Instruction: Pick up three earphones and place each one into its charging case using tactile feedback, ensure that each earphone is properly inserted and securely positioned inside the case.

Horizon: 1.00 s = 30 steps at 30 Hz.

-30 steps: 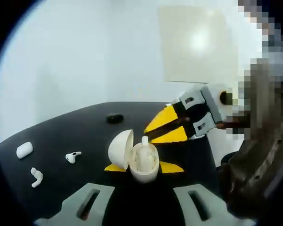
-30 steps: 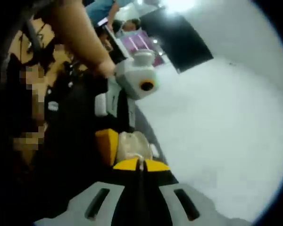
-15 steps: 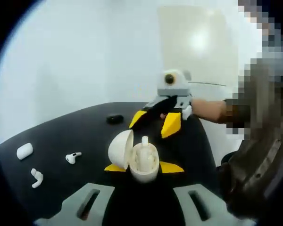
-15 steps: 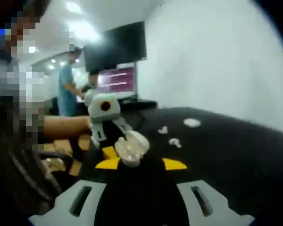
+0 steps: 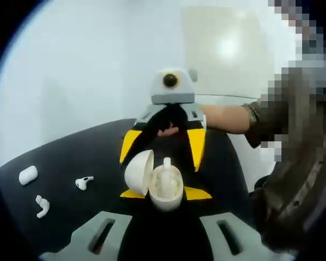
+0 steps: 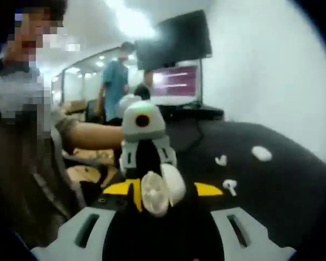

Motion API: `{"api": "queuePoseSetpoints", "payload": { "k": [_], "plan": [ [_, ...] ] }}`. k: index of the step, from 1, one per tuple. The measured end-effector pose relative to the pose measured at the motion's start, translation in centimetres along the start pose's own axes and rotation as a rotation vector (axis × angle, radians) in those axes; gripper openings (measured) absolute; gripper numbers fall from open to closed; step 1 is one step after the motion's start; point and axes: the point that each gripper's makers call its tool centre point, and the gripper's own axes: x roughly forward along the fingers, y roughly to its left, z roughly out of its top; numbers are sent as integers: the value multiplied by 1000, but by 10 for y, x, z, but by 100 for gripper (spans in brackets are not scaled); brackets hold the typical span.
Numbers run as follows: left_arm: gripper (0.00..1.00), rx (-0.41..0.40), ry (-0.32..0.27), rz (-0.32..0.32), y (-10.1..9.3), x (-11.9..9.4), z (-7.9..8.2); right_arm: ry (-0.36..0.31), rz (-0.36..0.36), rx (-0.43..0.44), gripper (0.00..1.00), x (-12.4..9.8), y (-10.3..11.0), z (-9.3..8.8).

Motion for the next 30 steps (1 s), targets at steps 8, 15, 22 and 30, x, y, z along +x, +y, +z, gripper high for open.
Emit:
{"api": "queuePoseSetpoints", "payload": {
  "k": [8,15,22,30],
  "plan": [
    [20,-41,9,-12,9,-2,-4,-51,13,-144,38,-4,27,15],
    [20,-40,9,-10,2,-3,-6,-84,7,-173,34,-9,35,12],
    [20,-29,6,-5,-6,-2,-6,-59,-48,-160,34,-18,18,9],
    [20,-11,1,-4,10,-3,-5,-20,-27,16,26,-4,9,-10]
  ]
}}
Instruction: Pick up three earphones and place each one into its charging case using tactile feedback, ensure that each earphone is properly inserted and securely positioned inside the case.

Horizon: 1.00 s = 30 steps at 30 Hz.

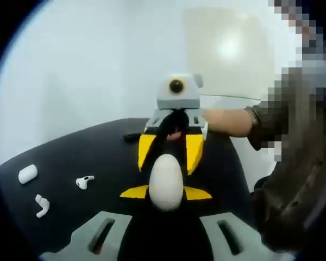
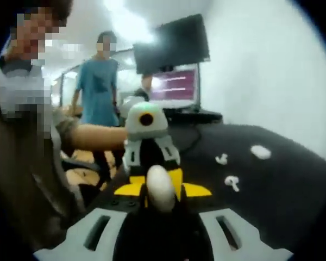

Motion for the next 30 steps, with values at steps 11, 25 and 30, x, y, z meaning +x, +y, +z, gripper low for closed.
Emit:
{"api": "queuePoseSetpoints", "payload": {
  "k": [11,25,30],
  "plan": [
    [34,126,-41,71,1,0,12,13,38,536,22,-16,-19,-16],
    [53,84,-35,167,21,0,9,12,-141,171,35,-11,-36,-24],
    [53,55,-99,187,21,-8,20,69,-200,-27,35,-20,-37,-18]
  ]
}}
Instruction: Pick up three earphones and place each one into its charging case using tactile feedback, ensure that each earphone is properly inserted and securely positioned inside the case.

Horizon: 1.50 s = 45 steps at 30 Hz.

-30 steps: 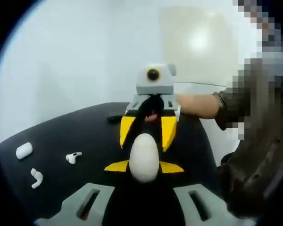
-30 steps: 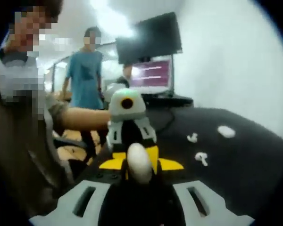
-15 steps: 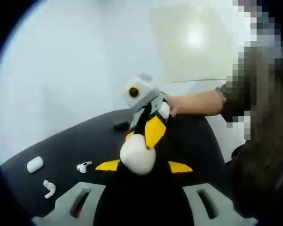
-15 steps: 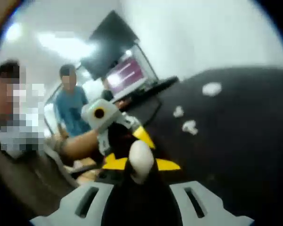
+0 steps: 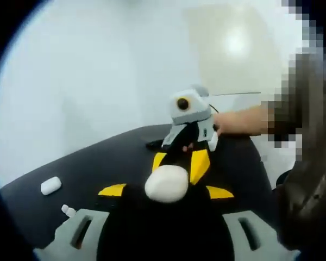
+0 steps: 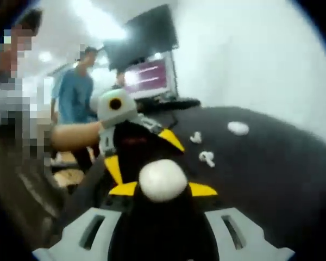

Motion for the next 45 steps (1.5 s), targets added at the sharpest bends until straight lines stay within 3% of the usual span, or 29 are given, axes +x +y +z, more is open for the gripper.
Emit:
{"api": "queuePoseSetpoints", "payload": {
  "k": [1,2,4,5,6,7,9,14,16,17,18,20,24,29,31,34,39,40,45],
  "plan": [
    [54,-28,-60,8,4,-5,12,6,-26,-33,35,-4,-2,4],
    [55,-91,-163,24,10,-13,29,17,-44,-58,35,-9,-2,7],
    [56,-199,-366,82,34,-37,56,9,-64,-86,35,-16,1,11],
    [55,-237,-430,127,47,-47,64,-12,-65,-84,35,-16,3,11],
    [55,-278,-458,195,62,-55,66,-24,-50,-85,35,-14,5,10],
    [55,-307,-481,252,74,-61,66,-15,20,-92,36,-8,12,6],
    [57,-330,-504,306,86,-68,65,-15,33,-86,38,-1,6,7],
    [72,-264,-467,346,83,-63,63,-5,62,-74,39,18,-4,5],
    [72,-240,-447,357,82,-60,61,73,60,-70,40,25,-3,-12],
    [71,-232,-444,362,83,-60,61,38,33,18,41,28,-4,-9],
    [70,-227,-445,366,83,-61,61,57,18,19,39,24,-6,-10],
    [66,-202,-435,366,82,-59,60,46,-16,-73,38,21,-7,-5],
    [66,-218,-425,348,80,-56,59,53,-80,-97,38,14,-3,-4],
    [64,-227,-413,346,80,-54,57,48,-105,-101,38,2,3,-2],
    [62,-220,-390,354,80,-52,54,45,-164,-111,38,-10,-4,1],
    [62,-217,-384,358,81,-52,53,34,-244,-61,38,-31,-18,-3],
    [61,-226,-394,356,82,-54,54,86,-366,50,38,-75,-37,-39],
    [61,-228,-396,354,81,-55,55,47,-396,78,38,-82,-41,-38],
    [61,-255,-450,362,87,-64,60,30,-564,193,38,-121,-68,-51]
  ]
}}
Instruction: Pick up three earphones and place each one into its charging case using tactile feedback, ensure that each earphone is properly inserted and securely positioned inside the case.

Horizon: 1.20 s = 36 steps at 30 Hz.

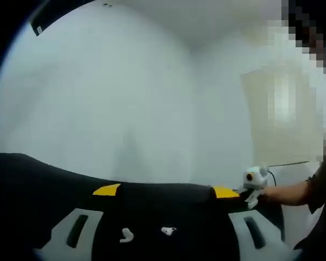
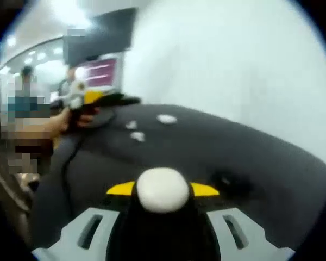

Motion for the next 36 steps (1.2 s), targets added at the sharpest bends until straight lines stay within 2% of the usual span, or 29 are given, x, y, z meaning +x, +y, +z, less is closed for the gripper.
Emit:
{"api": "queuePoseSetpoints", "payload": {
  "k": [3,6,7,8,9,12,15,16,17,19,21,23,25,26,27,28,31,33,34,36],
  "plan": [
    [60,-16,-20,6,3,-2,4,19,-73,49,38,-7,-19,-5],
    [60,-23,-57,14,5,-5,10,62,-176,36,38,-11,-39,-15],
    [60,-41,-91,20,7,-7,16,74,-183,45,38,-11,-41,-19],
    [59,-69,-105,38,13,-9,18,37,-177,92,39,-10,-41,-15],
    [58,-86,-110,50,16,-10,19,37,-176,104,39,-9,-42,-16],
    [57,-137,-150,93,30,-15,25,44,-182,69,39,-8,-41,-16],
    [57,-155,-170,95,32,-18,28,43,-188,50,43,-8,-42,-14],
    [57,-159,-183,97,31,-19,30,19,-191,38,47,-10,-42,-7],
    [57,-158,-194,100,31,-21,32,-57,-187,57,52,-11,-41,8],
    [57,-158,-219,106,32,-23,36,-217,-155,138,53,-13,-36,43],
    [60,-179,-256,108,34,-26,42,-335,-58,232,53,-12,-25,77],
    [61,-194,-303,129,39,-30,49,-420,10,322,53,-8,-20,105],
    [57,-197,-314,159,44,-33,51,-467,76,283,53,2,-8,129],
    [53,-171,-308,189,48,-34,49,-456,53,247,53,18,-1,140],
    [50,-147,-279,224,52,-35,44,-425,60,186,53,31,10,145],
    [47,-145,-260,250,54,-34,40,-367,53,136,53,48,19,145],
    [38,-164,-241,271,58,-34,36,-278,-6,-38,51,92,32,151],
    [34,-216,-245,303,66,-36,34,-248,-9,-88,47,116,38,153],
    [29,-233,-233,314,68,-36,31,-249,-2,-78,45,125,42,154],
    [8,-249,-142,347,71,-34,17,-244,22,-70,45,141,49,154]
  ]
}}
